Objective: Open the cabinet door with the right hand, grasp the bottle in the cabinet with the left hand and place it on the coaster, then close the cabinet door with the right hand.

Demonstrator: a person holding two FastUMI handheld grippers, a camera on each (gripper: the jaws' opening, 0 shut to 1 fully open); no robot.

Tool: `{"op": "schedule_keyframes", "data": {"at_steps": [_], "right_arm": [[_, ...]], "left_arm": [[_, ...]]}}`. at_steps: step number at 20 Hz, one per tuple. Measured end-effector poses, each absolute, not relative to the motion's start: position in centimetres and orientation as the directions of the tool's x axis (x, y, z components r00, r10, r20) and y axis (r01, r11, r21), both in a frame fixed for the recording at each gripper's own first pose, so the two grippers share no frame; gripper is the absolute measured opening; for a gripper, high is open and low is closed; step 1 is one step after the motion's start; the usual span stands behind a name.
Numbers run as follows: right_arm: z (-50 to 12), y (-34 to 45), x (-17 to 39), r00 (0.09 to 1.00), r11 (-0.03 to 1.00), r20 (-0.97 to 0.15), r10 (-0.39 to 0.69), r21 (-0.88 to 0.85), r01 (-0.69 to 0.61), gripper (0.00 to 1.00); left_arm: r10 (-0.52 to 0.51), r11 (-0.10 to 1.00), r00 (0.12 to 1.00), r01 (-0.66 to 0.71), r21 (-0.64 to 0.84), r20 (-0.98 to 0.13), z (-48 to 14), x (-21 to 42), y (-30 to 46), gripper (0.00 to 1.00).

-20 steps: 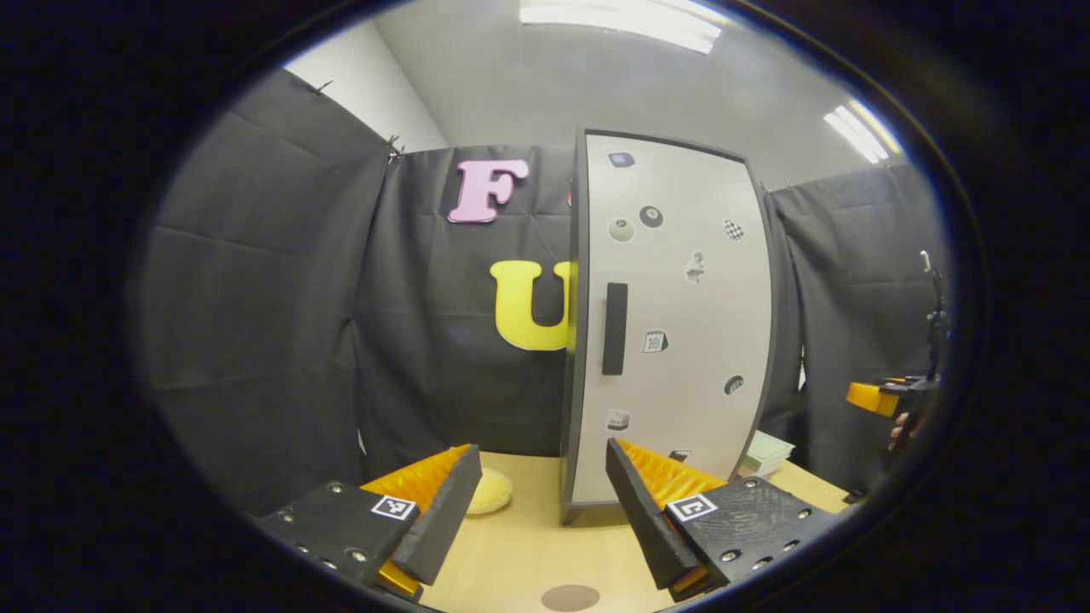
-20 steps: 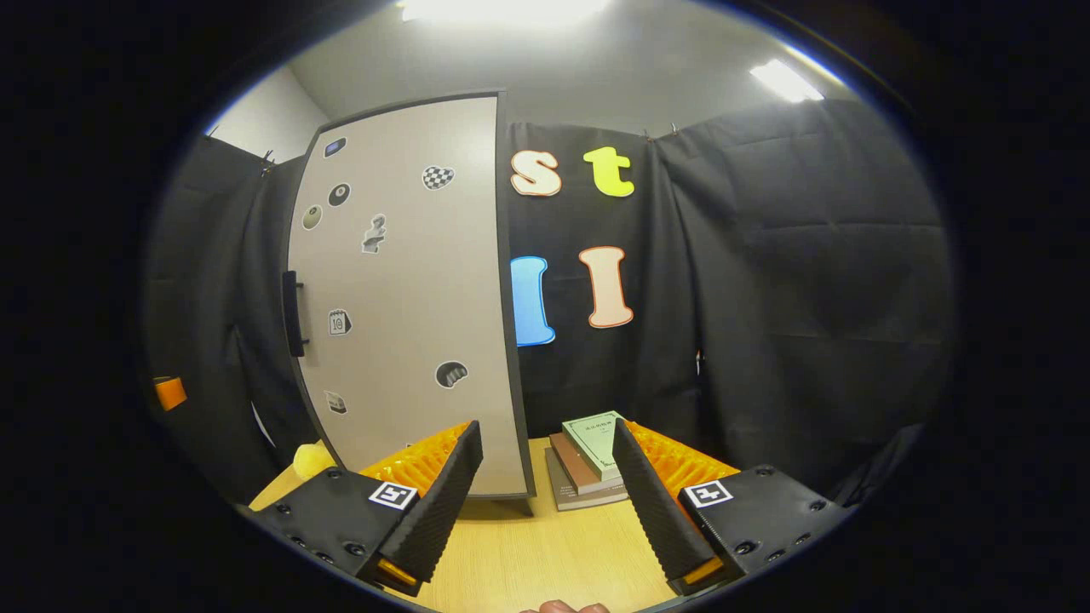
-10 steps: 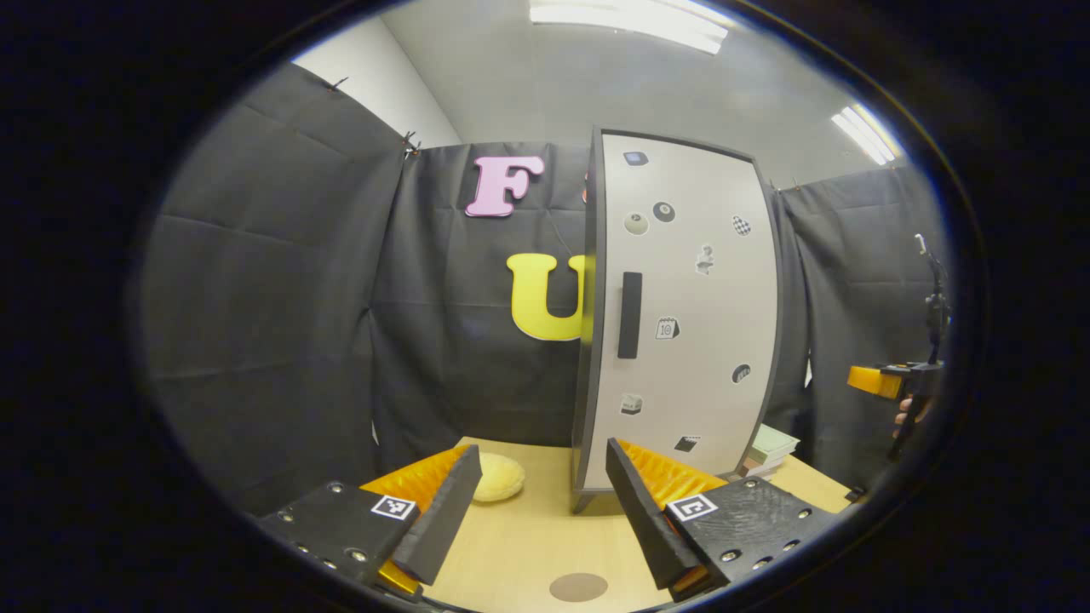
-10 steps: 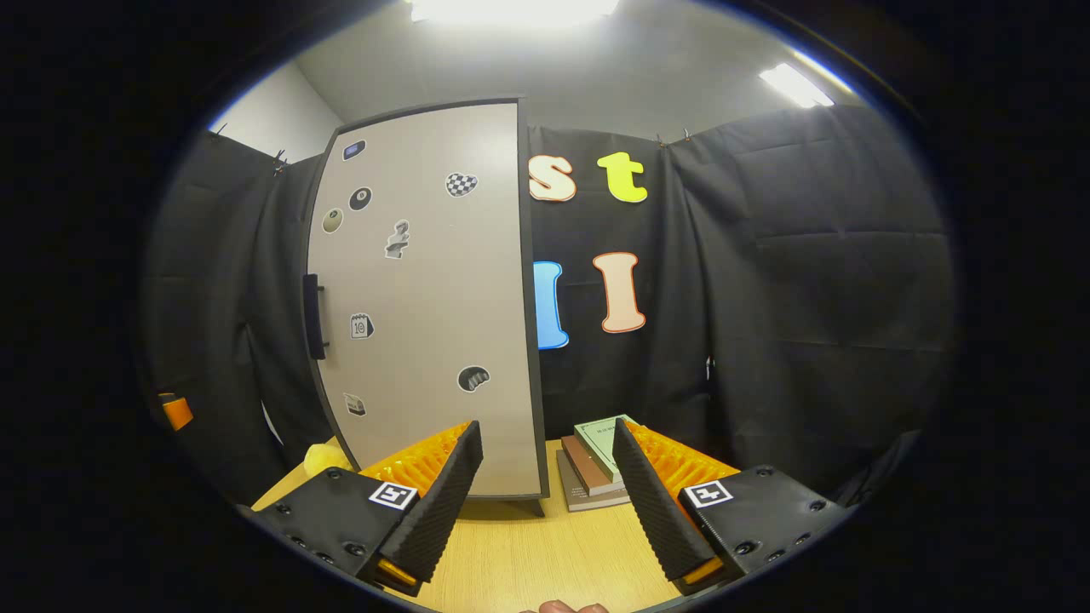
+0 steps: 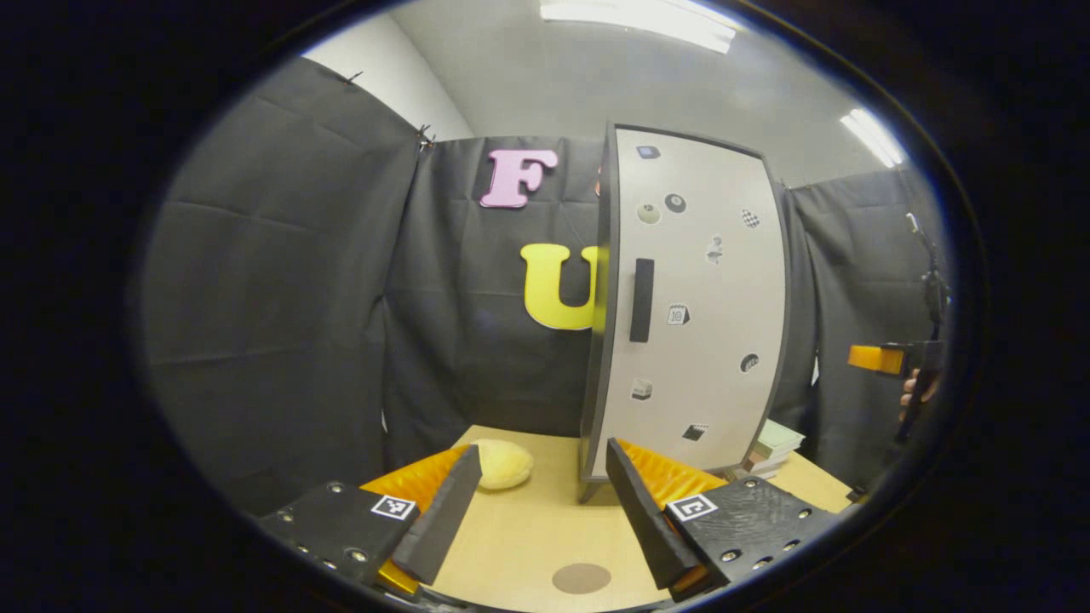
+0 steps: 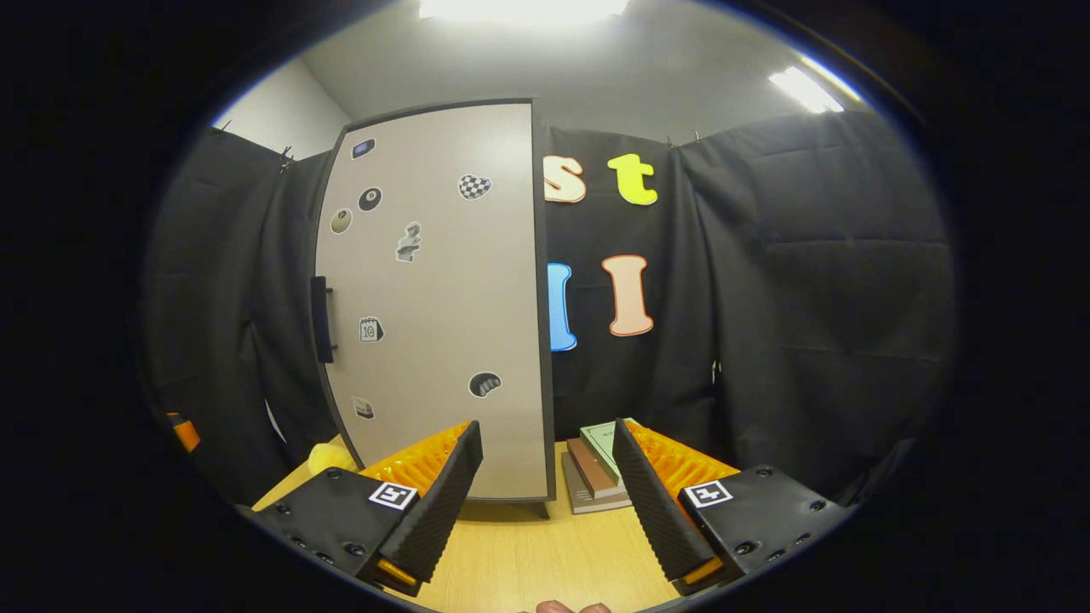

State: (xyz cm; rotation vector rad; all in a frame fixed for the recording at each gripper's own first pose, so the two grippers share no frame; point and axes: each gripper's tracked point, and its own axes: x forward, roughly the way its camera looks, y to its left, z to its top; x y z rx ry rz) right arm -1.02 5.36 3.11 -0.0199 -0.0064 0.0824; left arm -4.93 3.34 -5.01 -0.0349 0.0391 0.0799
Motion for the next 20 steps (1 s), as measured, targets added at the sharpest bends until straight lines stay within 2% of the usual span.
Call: {"op": "schedule_keyframes", "data": {"at_steps": [2,3,7,8,9,10,11,12,14,15,16,17,20], "right_arm": [[4.3,7.2,-0.7,0.993,0.993,0.009,0.121,-0.003,-0.121,0.93],[4.8,8.2,-0.4,0.989,0.989,0.007,0.146,0.002,-0.146,0.98],[7.0,12.5,2.0,0.978,0.978,-0.013,0.209,0.004,-0.209,0.98],[7.8,13.7,2.7,0.974,0.974,-0.010,0.228,-0.009,-0.228,0.94],[8.5,15.1,3.3,0.968,0.968,-0.006,0.249,-0.033,-0.249,0.93],[9.2,16.5,3.9,0.965,0.963,0.000,0.263,-0.063,-0.263,0.98],[9.8,17.8,4.5,0.962,0.958,0.008,0.274,-0.094,-0.272,0.98],[10.5,19.1,5.0,0.958,0.952,0.019,0.285,-0.118,-0.281,0.98],[11.4,22.2,5.9,0.946,0.940,0.038,0.321,-0.139,-0.313,0.98],[11.8,23.8,6.2,0.941,0.934,0.049,0.336,-0.145,-0.326,0.94],[12.2,25.4,6.4,0.934,0.928,0.057,0.353,-0.152,-0.341,0.94],[12.4,26.9,6.7,0.927,0.921,0.058,0.371,-0.156,-0.358,0.99],[12.4,31.5,8.0,0.911,0.903,0.049,0.410,-0.163,-0.397,0.96]], "left_arm": [[0.092,0.995,0.995,-0.093,-0.031,-0.048,-5.4,-5.0,3.9,0.91],[0.095,0.995,0.994,-0.097,-0.035,-0.052,-5.7,-5.1,4.0,0.89],[0.112,0.992,0.993,-0.114,-0.046,-0.047,-5.4,-5.6,4.9,0.91],[0.123,0.991,0.991,-0.125,-0.044,-0.047,-5.5,-5.9,5.4,0.89],[0.131,0.990,0.990,-0.133,-0.044,-0.050,-5.6,-6.1,5.7,0.94],[0.140,0.989,0.989,-0.143,-0.047,-0.054,-5.7,-6.3,6.1,0.91],[0.149,0.987,0.987,-0.152,-0.052,-0.056,-5.8,-6.5,6.5,0.94],[0.159,0.985,0.985,-0.162,-0.058,-0.060,-5.9,-6.9,6.9,0.91],[0.180,0.981,0.981,-0.184,-0.064,-0.072,-6.3,-7.5,7.8,0.94],[0.192,0.979,0.978,-0.197,-0.062,-0.077,-6.5,-7.8,8.3,0.91],[0.205,0.976,0.976,-0.210,-0.059,-0.077,-6.7,-8.2,9.0,0.89],[0.218,0.973,0.973,-0.223,-0.057,-0.080,-6.7,-8.5,9.6,0.89],[0.257,0.963,0.962,-0.263,-0.056,-0.095,-7.4,-9.1,11.3,0.91]]}}
